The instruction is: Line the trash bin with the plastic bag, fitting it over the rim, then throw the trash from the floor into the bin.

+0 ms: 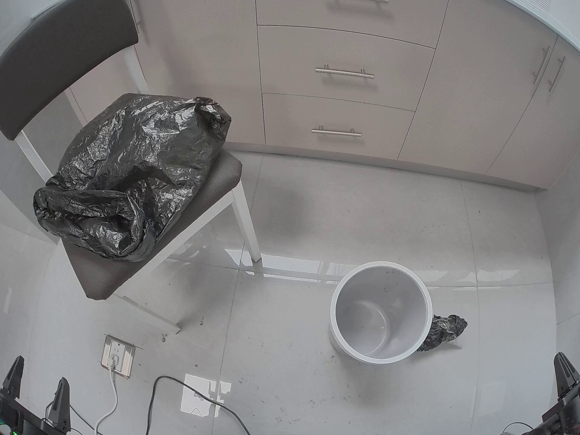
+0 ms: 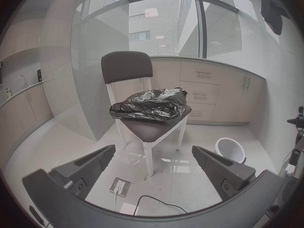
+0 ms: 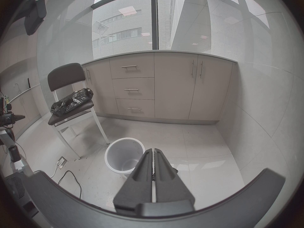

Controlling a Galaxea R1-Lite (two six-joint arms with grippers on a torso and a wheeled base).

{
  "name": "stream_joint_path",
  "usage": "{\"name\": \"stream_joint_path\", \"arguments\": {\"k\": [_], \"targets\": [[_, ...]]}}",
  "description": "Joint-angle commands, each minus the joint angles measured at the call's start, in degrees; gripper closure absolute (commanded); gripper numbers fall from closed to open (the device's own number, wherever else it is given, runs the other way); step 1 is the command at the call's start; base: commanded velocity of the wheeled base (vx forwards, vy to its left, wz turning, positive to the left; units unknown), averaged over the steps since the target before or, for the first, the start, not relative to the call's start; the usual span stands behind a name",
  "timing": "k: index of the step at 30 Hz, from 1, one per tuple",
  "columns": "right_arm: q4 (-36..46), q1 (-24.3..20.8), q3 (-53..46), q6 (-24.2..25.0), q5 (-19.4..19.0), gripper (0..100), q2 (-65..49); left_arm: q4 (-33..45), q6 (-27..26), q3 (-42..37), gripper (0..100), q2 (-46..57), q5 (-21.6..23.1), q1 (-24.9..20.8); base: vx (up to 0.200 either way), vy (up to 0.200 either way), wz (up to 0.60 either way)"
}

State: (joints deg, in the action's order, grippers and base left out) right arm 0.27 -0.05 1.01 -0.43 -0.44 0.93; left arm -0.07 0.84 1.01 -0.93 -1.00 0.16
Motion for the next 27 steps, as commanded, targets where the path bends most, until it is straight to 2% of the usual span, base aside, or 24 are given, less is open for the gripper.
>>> {"name": "stream_joint_path", "arguments": {"k": [1,17,19,20,21,22,24,27], "targets": [[0.00,-0.04,-0.92,0.08,0.00,100,-0.93,-0.01,0.39,-1.01,0,0.93,-0.06,0.02,0.000,0.000,0.00],[0.00,-0.04,-0.92,0.08,0.18,100,-0.93,-0.10,0.57,-0.48,0,0.93,0.30,0.02,0.000,0.000,0.00],[-0.09,-0.04,-0.92,-0.10,0.09,100,-0.93,0.95,4.26,9.97,0,-1.62,2.05,-0.77,0.000,0.000,0.00],[-0.09,-0.04,-0.92,-0.28,0.00,100,-0.93,2.36,8.56,17.36,0,-5.67,2.76,-2.27,0.000,0.000,0.00],[-0.09,-0.04,-0.92,-0.36,0.00,100,-0.93,2.53,9.09,17.97,0,-6.19,2.85,-2.53,0.000,0.000,0.00],[-0.27,-0.04,-0.92,-0.80,0.00,100,-0.93,5.17,13.05,26.23,0,-11.11,3.20,-5.08,0.000,0.000,0.00],[-0.27,-0.04,-0.92,-0.80,-0.09,100,-0.93,7.46,13.40,33.18,0,-15.68,3.28,-8.07,0.000,0.000,0.00],[-0.27,-0.04,-0.92,-0.72,-0.35,100,-0.93,6.75,13.05,35.64,0,-20.26,3.20,-10.62,0.000,0.000,0.00]]}}
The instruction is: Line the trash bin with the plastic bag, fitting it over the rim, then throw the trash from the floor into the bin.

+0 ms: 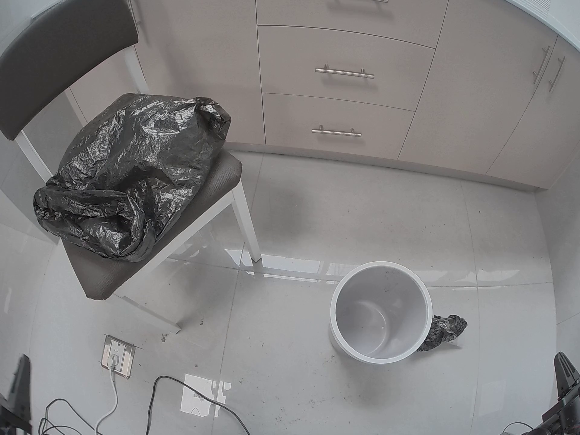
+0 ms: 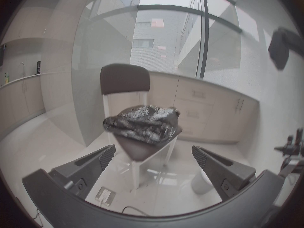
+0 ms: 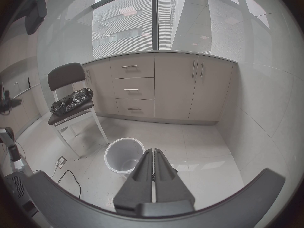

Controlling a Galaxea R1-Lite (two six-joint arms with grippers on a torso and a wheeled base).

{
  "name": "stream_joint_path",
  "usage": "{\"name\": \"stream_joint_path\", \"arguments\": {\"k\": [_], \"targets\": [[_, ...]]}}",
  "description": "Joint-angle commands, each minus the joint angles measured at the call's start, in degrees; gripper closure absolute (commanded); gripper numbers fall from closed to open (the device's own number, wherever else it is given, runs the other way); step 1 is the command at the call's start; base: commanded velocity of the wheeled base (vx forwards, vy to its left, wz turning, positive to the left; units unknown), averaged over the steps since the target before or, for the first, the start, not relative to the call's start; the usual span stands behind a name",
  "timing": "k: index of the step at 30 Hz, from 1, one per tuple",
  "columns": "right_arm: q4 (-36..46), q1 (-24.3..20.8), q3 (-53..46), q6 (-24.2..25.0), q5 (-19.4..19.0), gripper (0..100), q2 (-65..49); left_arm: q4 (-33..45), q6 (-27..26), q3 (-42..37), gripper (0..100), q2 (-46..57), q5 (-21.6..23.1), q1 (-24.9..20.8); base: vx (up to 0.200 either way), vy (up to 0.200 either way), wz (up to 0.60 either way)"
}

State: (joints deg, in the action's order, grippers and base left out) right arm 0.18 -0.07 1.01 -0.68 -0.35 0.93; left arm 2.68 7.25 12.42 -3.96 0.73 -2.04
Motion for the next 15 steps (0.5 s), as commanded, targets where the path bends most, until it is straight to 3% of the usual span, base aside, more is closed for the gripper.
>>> {"name": "stream_joint_path", "arguments": {"k": [1,5,6,8,11,13,15], "targets": [[-1.33,-0.01,-0.22,0.16,-0.17,100,-0.93,3.65,6.37,24.49,0,-18.36,1.64,-8.51,0.000,0.000,0.00],[-2.82,-4.32,38.54,28.46,-0.44,100,18.32,0.57,6.11,24.58,0,-26.01,1.91,-9.30,0.000,0.000,0.00],[-1.94,-4.32,42.14,28.54,-0.44,100,19.99,0.13,6.11,24.58,0,-26.98,1.91,-9.57,0.000,0.000,0.00],[4.21,-6.43,51.63,23.71,-0.79,100,27.64,-1.72,6.46,24.23,0,-32.95,1.82,-10.09,0.000,0.000,0.00],[4.83,-8.63,47.94,20.81,-0.88,100,34.41,-4.00,8.74,23.61,0,-42.00,1.82,-11.76,0.000,0.000,0.00],[-0.89,-10.12,41.97,21.34,-0.88,100,38.98,-6.99,11.47,23.35,0,-47.98,1.91,-13.43,0.000,0.000,0.00],[-14.33,-11.88,33.70,24.68,-0.79,100,46.27,-10.68,12.26,22.82,0,-54.92,2.34,-14.93,0.000,0.000,0.00]]}}
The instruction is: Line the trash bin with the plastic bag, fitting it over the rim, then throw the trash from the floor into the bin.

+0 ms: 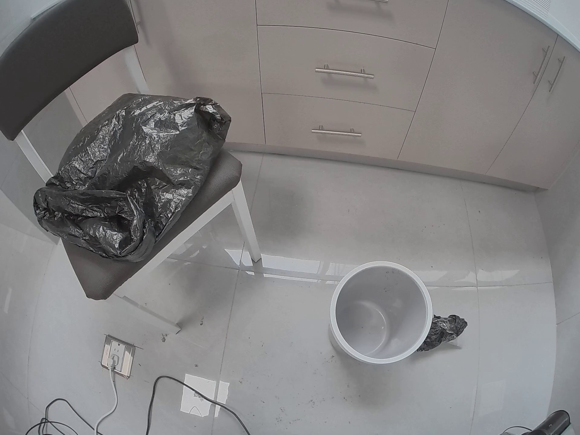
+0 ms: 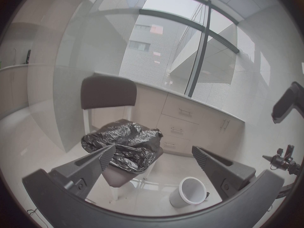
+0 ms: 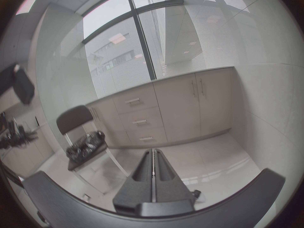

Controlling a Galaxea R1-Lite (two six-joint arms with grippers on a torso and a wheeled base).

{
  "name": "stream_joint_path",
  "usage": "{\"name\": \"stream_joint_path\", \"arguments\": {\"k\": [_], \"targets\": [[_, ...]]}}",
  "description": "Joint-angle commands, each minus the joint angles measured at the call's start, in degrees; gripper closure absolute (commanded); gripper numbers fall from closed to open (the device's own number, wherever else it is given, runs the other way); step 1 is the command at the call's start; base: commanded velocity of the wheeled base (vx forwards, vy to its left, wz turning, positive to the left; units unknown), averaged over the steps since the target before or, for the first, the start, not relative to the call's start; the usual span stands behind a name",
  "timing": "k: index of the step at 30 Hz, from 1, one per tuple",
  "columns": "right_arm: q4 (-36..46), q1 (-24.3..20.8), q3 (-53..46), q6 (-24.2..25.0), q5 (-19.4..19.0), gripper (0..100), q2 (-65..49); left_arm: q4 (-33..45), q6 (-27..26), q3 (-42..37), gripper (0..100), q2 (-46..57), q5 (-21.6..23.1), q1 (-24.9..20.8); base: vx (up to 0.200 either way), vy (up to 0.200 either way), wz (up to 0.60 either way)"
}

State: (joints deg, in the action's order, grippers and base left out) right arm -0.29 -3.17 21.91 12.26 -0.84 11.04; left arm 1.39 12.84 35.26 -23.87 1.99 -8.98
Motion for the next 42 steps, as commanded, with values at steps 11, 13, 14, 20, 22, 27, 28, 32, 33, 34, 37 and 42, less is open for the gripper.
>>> {"name": "stream_joint_path", "arguments": {"k": [11,13,14,20,22,27,28,32,33,34,37,42], "targets": [[-52.88,-10.10,-2.83,18.85,2.34,100,65.16,-11.41,-1.41,5.35,0,-58.92,4.17,-9.21,0.000,0.000,0.00],[-53.14,-10.01,-3.10,18.94,2.42,100,65.60,-11.85,-2.47,8.60,0,-62.88,3.11,-8.77,0.000,0.000,0.00],[-53.14,-10.01,-3.10,18.94,2.42,100,65.60,-11.85,-2.47,8.60,0,-62.88,3.11,-8.77,0.000,0.000,0.00],[-53.14,-9.49,-3.19,18.85,2.16,100,64.45,-11.85,-2.64,14.49,0,-66.57,1.97,-8.07,0.000,0.000,0.00],[-53.14,-9.49,-3.19,18.85,2.16,100,65.07,-11.76,-3.34,14.49,0,-66.75,1.79,-8.24,0.000,0.000,0.00],[-53.14,-9.49,-3.45,19.03,2.16,100,65.51,-13.61,-4.75,14.58,0,-69.47,-1.64,-6.92,0.000,0.000,0.00],[-53.14,-9.49,-3.54,19.03,2.16,100,65.33,-15.63,-4.75,14.40,0,-69.73,-2.07,-6.57,0.000,0.000,0.00],[-53.23,-9.49,-3.63,18.94,2.07,100,64.98,-20.64,-4.66,13.88,0,-69.38,-3.04,-6.22,0.000,0.000,0.00],[-53.14,-9.49,-3.63,18.94,2.16,100,65.07,-20.73,-4.66,13.88,0,-69.03,-3.57,-6.22,0.000,0.000,0.00],[-53.14,-9.49,-3.63,18.94,2.07,100,65.16,-20.73,-4.66,13.96,0,-68.33,-4.18,-6.22,0.000,0.000,0.00],[-53.14,-9.49,-3.63,19.03,2.07,100,65.51,-20.11,-4.75,13.88,0,-65.25,-5.06,-6.22,0.000,0.000,0.00],[-53.14,-9.49,-3.63,19.03,2.16,100,65.60,-15.98,-6.86,12.73,0,-57.69,-5.15,-6.31,0.000,0.000,0.00]]}}
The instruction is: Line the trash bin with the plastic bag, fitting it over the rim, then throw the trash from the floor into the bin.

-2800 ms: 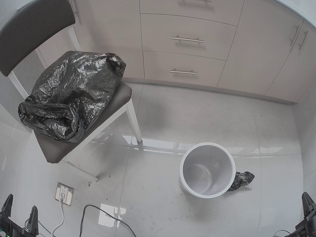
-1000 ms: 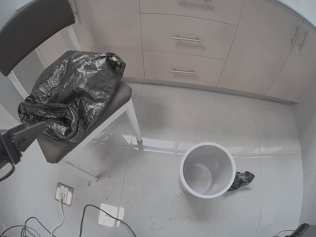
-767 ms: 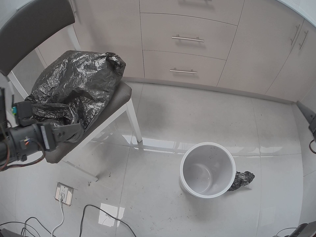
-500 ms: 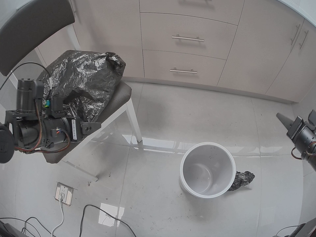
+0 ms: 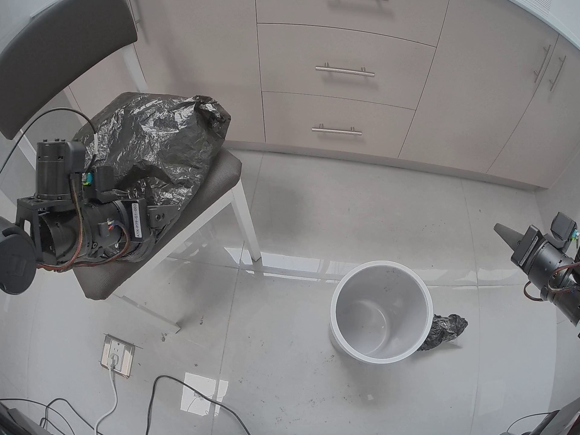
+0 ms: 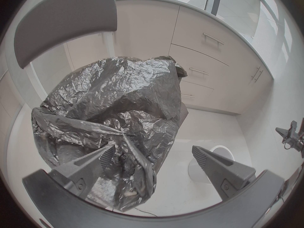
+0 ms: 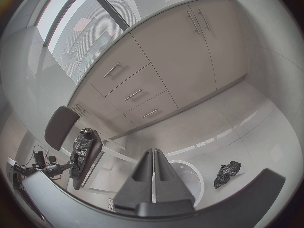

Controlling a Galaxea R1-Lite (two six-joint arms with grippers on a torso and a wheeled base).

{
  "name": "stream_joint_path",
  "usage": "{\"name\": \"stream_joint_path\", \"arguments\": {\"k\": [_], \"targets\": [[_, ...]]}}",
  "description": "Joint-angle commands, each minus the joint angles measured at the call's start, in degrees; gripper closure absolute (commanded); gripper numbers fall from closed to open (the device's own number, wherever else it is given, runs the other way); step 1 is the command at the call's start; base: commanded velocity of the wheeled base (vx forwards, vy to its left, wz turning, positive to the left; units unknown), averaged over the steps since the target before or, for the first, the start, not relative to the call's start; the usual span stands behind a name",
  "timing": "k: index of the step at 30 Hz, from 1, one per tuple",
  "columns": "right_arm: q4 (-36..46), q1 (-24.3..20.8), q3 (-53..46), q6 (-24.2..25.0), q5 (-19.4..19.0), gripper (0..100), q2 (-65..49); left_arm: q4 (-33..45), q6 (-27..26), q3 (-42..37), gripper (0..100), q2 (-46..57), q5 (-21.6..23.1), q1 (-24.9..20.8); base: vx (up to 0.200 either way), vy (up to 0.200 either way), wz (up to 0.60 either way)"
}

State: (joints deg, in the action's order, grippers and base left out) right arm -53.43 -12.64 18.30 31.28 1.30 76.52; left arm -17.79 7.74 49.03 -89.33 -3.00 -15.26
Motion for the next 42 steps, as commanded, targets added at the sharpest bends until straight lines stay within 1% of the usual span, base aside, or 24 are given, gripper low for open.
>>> {"name": "stream_joint_path", "arguments": {"k": [1,4,5,6,7,9,10,11,14,15,17,21,22,23,25,26,27,29,30,31,33,42], "targets": [[-0.01,-0.01,-0.02,0.01,0.01,100,0.03,4.34,-2.47,-1.39,0,9.00,-0.17,-0.03,0.000,0.000,0.00],[-0.01,-0.01,-0.02,0.01,0.01,100,0.12,7.94,-6.16,-3.68,0,13.13,0.01,-0.12,0.000,0.000,0.00],[-0.01,-0.01,-0.02,0.01,0.01,100,0.21,8.03,-6.33,-3.77,0,13.31,0.01,-0.12,0.000,0.000,0.00],[-0.01,-0.01,-0.02,0.01,0.01,100,0.38,8.29,-10.03,-5.09,0,14.54,0.19,0.15,0.000,0.000,0.00],[-0.01,-0.01,-0.02,0.01,0.01,100,0.47,8.21,-12.49,-5.52,0,14.71,0.27,0.58,0.000,0.000,0.00],[-0.01,-0.01,-0.02,0.18,0.01,100,0.47,7.68,-18.99,-6.14,0,14.71,0.71,2.69,0.000,0.000,0.00],[-0.01,-0.01,-0.02,0.36,0.01,100,0.47,7.59,-20.22,-6.14,0,14.63,0.98,3.05,0.000,0.000,0.00],[-0.01,-0.01,-0.02,0.71,0.01,100,0.47,7.06,-23.56,-5.79,0,14.27,2.65,3.57,0.000,0.000,0.00],[-0.01,-0.01,0.07,1.33,-0.07,100,0.38,6.45,-28.83,-3.94,0,13.04,7.83,4.36,0.000,0.000,0.00],[-0.01,-0.01,0.07,1.41,-0.07,100,0.38,6.45,-30.86,-2.98,0,12.25,8.80,5.24,0.000,0.000,0.00],[-0.01,-0.01,0.07,1.50,-0.07,100,0.38,6.45,-34.55,-1.57,0,11.73,9.24,6.83,0.000,0.000,0.00],[-0.01,0.34,0.16,1.50,-0.07,100,0.47,6.89,-42.11,-0.08,0,11.73,10.73,8.50,0.000,0.000,0.00],[-0.01,0.34,0.16,1.50,-0.07,100,0.47,6.89,-42.37,-0.08,0,11.73,10.82,8.58,0.000,0.000,0.00],[-0.01,0.42,0.16,1.50,-0.16,100,0.47,6.89,-46.50,0.36,0,11.29,11.26,9.55,0.000,0.000,0.00],[-0.01,0.51,0.25,1.59,-0.16,100,0.47,6.80,-52.30,0.63,0,9.88,11.17,11.13,0.000,0.000,0.00],[-0.01,0.51,0.25,1.59,-0.16,100,0.47,6.80,-52.30,0.63,0,9.88,11.17,11.13,0.000,0.000,0.00],[-0.01,0.69,0.16,1.50,-0.16,100,0.47,6.71,-58.98,0.80,0,8.91,11.17,13.15,0.000,0.000,0.00],[-0.01,0.78,0.25,1.50,-0.16,100,0.47,6.80,-65.05,0.89,0,8.03,11.26,15.26,0.000,0.000,0.00],[-0.01,0.78,0.25,1.50,-0.16,100,0.47,6.80,-66.89,0.89,0,7.33,11.35,15.79,0.000,0.000,0.00],[-0.01,0.78,0.25,1.50,-0.16,100,0.47,6.80,-66.89,0.89,0,7.33,11.35,15.79,0.000,0.000,0.00],[-0.01,0.78,0.16,1.59,-0.16,100,0.56,6.71,-69.00,0.89,0,5.92,11.17,16.05,0.000,0.000,0.00],[-0.01,0.86,0.07,1.94,-0.16,100,0.91,6.62,-69.26,3.97,0,2.23,10.65,15.17,0.000,0.000,0.00]]}}
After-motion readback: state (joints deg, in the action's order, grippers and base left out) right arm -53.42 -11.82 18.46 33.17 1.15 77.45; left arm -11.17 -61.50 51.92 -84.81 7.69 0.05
